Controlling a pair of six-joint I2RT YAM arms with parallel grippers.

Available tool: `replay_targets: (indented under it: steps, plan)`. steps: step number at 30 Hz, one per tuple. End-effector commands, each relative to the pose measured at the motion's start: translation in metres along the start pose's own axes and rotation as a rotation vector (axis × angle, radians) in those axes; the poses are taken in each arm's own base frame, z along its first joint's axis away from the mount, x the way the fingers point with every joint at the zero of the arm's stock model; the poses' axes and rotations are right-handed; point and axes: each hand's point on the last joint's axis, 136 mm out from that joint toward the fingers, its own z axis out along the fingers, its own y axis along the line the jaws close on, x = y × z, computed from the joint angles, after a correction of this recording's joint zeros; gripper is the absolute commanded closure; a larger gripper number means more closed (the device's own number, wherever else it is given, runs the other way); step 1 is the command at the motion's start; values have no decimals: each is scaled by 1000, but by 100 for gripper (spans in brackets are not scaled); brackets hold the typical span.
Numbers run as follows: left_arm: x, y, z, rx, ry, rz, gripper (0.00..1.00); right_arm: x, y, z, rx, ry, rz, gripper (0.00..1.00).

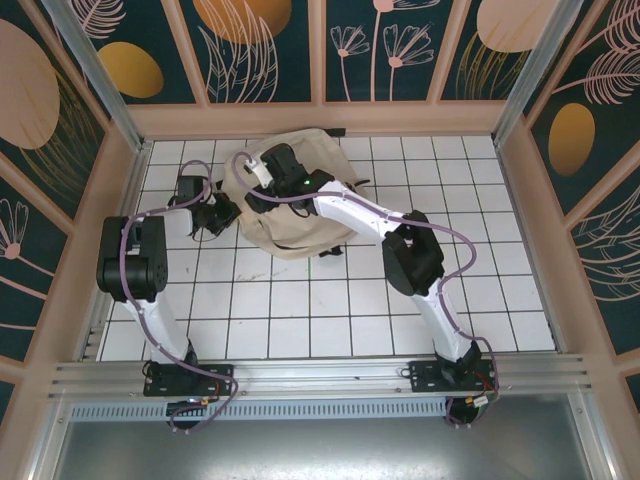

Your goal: Pack books, pencil case, and school supplies into a backpack

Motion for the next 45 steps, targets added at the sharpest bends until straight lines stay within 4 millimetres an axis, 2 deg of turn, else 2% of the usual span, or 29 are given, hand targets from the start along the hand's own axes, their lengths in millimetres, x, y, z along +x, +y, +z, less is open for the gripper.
replay_targets:
  steps: [1,8,10,14,16,21,28,31,35,40,45]
  plan:
    - [20,-21,-19,58,18,41,100,-2,7,-8,-62,27,-9,41]
    - [53,-18,-47,59,39,30,100,9,0,5,-50,69,-19,41]
    - [55,-22,-54,62,36,47,100,13,2,4,-65,86,-38,39]
    - [54,-31,-63,74,27,71,100,30,23,-1,-194,145,-105,31]
    - [54,-34,-66,80,26,75,100,36,23,0,-188,160,-125,31]
    - [55,-39,-71,86,26,89,100,43,17,13,-167,156,-154,38]
    - [56,-42,-74,85,31,102,100,54,16,28,-173,181,-195,42]
    - [56,-43,-75,87,33,109,100,55,7,33,-118,174,-198,42]
    - [57,-44,-76,90,33,110,100,57,-8,41,-25,176,-209,53]
    - [56,-46,-78,90,28,113,100,63,-15,44,34,190,-246,59]
    - [56,-44,-79,82,25,111,100,51,-16,39,50,148,-236,74]
